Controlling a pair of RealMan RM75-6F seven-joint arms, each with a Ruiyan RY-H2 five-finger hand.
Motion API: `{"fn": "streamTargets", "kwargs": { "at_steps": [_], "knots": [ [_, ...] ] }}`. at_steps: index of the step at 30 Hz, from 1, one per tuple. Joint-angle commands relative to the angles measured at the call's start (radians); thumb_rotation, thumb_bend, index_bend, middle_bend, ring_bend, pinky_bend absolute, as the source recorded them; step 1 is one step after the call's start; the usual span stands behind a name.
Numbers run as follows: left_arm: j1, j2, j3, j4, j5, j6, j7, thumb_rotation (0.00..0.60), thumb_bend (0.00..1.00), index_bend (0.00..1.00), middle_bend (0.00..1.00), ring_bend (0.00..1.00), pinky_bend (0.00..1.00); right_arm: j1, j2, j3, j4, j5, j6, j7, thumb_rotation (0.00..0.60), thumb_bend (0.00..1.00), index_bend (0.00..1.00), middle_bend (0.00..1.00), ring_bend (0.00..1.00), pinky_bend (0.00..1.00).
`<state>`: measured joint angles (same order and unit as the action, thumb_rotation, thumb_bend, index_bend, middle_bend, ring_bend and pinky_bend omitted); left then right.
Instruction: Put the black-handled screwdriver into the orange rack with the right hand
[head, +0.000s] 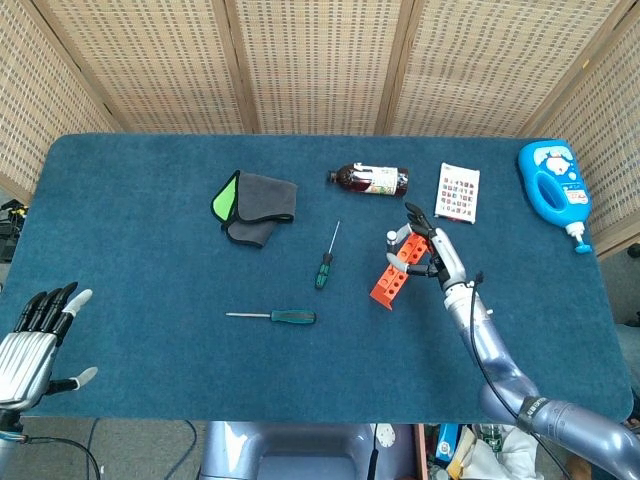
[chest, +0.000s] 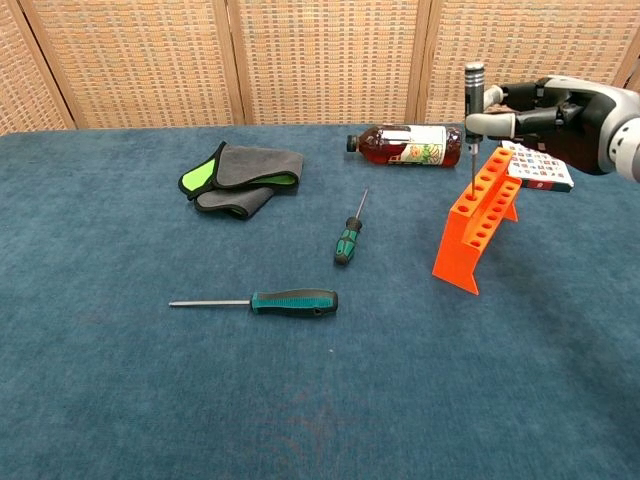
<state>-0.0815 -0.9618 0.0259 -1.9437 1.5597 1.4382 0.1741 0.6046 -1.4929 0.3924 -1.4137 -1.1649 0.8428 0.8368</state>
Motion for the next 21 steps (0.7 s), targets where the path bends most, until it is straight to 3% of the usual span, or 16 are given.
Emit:
{"fn": "streamTargets", "kwargs": {
  "at_steps": [1, 12, 21],
  "knots": [
    [0.000, 0.001, 0.001, 0.000, 0.001, 0.000, -0.002, 0.600, 0.00, 0.00, 0.00, 0.00, 0.00, -0.015, -0.008, -0.017, 0.026, -0.028, 0.003, 0.043, 0.600, 0.36, 0.65, 0.01, 0.00, 0.00],
    [-0.002, 0.003, 0.005, -0.001, 0.004, -0.006, -0.003, 0.600, 0.00, 0.00, 0.00, 0.00, 0.00, -0.057, -0.034, -0.050, 0.092, -0.143, 0.090, 0.215, 0.600, 0.36, 0.65, 0.01, 0.00, 0.00],
    [0.000, 0.004, 0.006, -0.001, 0.010, -0.003, -0.008, 0.600, 0.00, 0.00, 0.00, 0.00, 0.00, -0.070, -0.047, -0.073, 0.124, -0.161, 0.110, 0.287, 0.600, 0.36, 0.65, 0.01, 0.00, 0.00]
  ]
}}
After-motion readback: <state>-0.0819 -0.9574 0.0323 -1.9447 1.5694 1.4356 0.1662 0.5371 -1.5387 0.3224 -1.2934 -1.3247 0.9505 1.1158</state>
